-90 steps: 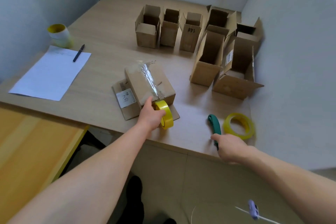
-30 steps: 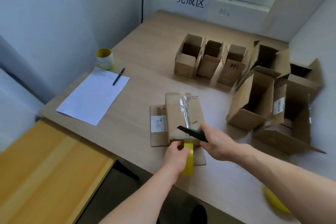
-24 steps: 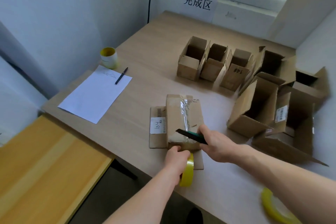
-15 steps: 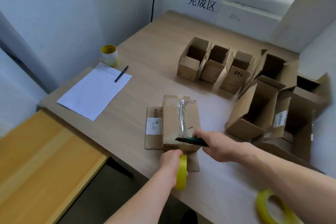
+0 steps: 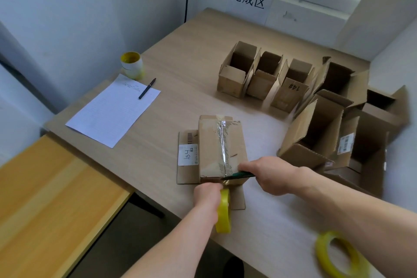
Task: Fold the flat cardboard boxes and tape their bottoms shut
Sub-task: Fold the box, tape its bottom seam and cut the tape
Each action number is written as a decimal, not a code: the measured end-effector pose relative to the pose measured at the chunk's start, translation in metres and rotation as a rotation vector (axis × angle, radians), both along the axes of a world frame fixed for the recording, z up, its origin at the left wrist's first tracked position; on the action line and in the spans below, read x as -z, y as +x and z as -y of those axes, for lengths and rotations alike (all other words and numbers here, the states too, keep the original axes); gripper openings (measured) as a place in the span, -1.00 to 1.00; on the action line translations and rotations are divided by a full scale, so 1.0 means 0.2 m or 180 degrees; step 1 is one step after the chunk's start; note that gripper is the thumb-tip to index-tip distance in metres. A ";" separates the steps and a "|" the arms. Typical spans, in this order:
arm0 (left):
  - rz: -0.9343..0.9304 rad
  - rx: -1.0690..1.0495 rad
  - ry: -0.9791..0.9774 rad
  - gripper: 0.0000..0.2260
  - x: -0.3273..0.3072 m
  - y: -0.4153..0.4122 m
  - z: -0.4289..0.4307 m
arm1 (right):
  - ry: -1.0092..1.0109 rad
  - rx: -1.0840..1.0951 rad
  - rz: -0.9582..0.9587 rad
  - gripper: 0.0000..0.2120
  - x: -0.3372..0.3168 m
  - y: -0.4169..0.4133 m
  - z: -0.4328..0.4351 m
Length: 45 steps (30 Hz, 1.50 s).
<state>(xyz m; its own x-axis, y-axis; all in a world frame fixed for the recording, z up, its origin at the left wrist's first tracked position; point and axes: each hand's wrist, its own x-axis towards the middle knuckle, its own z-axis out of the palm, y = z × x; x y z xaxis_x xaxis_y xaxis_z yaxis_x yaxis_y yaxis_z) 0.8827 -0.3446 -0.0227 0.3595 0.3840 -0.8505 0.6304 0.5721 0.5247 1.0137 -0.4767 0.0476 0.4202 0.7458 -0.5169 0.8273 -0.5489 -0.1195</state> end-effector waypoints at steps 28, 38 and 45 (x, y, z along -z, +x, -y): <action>-0.0307 0.0686 0.0792 -0.66 0.01 0.07 -0.05 | -0.0499 -0.0200 0.0558 -0.59 -0.01 -0.14 -0.02; -0.0324 0.1069 0.0978 -0.63 0.01 -0.01 -0.11 | -0.0253 -0.0256 0.0541 -0.59 -0.02 -0.10 0.05; 0.0002 0.1611 0.0964 -0.92 -0.02 -0.04 -0.14 | -0.0024 0.0539 0.0345 -0.76 0.06 -0.12 0.26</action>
<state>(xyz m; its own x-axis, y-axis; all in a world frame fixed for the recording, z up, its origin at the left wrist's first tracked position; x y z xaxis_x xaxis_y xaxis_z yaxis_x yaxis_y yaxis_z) 0.8747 -0.3160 -0.0185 0.5617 0.3903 -0.7295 0.7857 0.0247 0.6181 0.9898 -0.5290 0.0365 0.5928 0.6560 -0.4671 0.7309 -0.6818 -0.0301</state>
